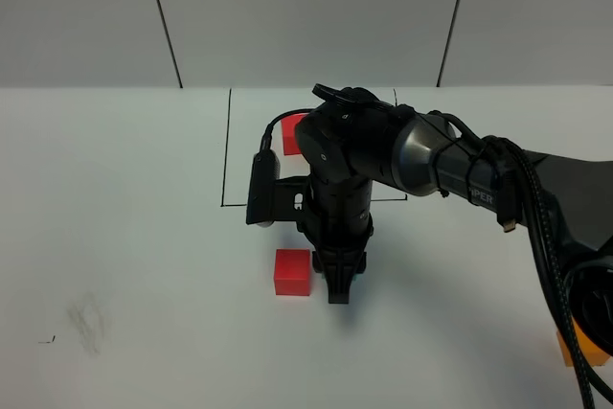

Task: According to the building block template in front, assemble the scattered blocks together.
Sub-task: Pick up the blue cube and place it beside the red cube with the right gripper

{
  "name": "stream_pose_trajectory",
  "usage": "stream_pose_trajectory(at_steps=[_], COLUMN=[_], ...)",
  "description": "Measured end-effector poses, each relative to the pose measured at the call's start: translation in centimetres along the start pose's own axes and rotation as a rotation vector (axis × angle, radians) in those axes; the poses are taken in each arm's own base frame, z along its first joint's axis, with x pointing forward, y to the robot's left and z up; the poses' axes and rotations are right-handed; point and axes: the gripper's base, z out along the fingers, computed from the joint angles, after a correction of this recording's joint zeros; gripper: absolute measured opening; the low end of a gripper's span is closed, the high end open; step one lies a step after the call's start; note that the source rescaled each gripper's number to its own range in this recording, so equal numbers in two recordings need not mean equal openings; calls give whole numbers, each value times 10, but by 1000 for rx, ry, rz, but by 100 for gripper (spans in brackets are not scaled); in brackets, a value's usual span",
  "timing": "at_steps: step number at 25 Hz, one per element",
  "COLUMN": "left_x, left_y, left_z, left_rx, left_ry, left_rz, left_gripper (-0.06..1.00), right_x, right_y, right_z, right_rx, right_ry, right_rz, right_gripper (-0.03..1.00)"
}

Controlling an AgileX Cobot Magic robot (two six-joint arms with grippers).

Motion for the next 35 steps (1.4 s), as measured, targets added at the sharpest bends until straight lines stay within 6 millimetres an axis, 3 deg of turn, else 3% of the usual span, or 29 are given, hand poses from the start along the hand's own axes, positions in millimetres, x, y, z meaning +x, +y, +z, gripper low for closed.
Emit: stream_pose_trajectory(at_steps=[12,35], left_x=[0,0], left_y=[0,0], left_z=[0,0], left_rx=[0,0], left_ry=[0,0], left_rz=[0,0], left_gripper=[96,96], right_x=[-1,-2], right_y=[-1,3], right_z=[1,26], right_rx=[5,-43], right_ry=[-6,17], right_rz=[8,17], right_gripper=[2,2])
